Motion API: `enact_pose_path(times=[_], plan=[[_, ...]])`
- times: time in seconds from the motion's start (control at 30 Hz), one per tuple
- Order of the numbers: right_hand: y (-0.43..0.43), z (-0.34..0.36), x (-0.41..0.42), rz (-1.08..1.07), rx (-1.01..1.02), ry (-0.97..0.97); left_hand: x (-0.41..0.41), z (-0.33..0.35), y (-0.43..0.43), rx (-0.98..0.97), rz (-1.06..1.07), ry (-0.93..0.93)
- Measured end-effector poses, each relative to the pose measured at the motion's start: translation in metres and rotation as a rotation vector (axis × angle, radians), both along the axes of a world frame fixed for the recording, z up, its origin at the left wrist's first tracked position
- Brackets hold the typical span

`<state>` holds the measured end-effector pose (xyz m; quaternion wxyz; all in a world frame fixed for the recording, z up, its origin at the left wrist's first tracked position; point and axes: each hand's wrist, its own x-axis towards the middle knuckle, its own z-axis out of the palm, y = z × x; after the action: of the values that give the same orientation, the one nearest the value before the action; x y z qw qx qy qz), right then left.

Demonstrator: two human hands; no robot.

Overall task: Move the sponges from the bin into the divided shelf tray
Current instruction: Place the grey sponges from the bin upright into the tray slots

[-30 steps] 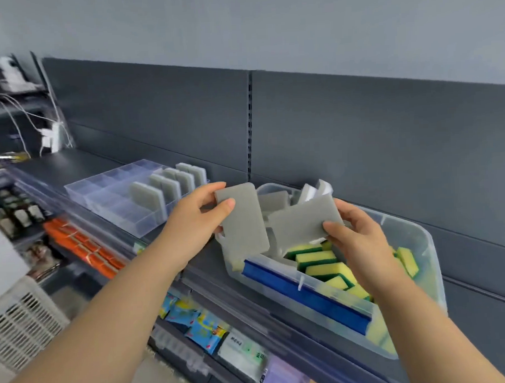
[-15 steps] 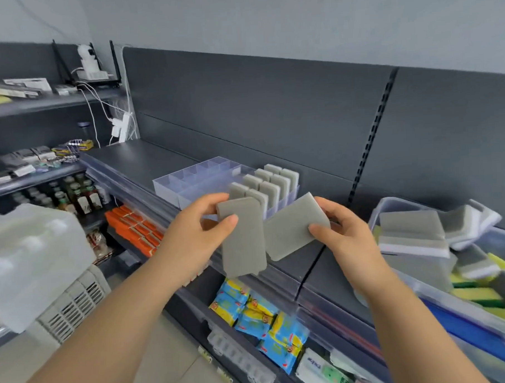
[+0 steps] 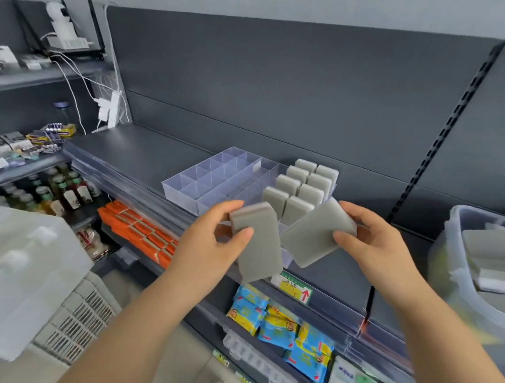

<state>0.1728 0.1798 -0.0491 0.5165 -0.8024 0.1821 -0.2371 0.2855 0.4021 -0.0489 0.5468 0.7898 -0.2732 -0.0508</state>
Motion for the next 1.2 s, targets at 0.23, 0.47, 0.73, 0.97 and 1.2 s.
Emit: enact_pose_path(times=[0.23,0.47,0.73,0.97,1.2], plan=[[-0.014,-0.028,0.064,-0.045,-0.075,0.052,0.092,-0.002,-0.036,0.038,-0.158,0.035],[-0.023,-0.032,0.087,-0.032,-0.277,0.189,0.151,-0.007,-0.064,0.018,-0.261,0.105],[-0.005,-0.033,0.095,-0.142,-0.378,0.286,0.183,-0.020,-0.083,0.047,-0.492,0.221],[0.029,-0.030,0.098,-0.288,-0.435,0.319,0.203,-0.029,-0.086,0.101,-0.663,0.234],[0.043,-0.034,0.102,-0.364,-0.497,0.381,0.213,-0.036,-0.091,0.096,-0.762,0.224]])
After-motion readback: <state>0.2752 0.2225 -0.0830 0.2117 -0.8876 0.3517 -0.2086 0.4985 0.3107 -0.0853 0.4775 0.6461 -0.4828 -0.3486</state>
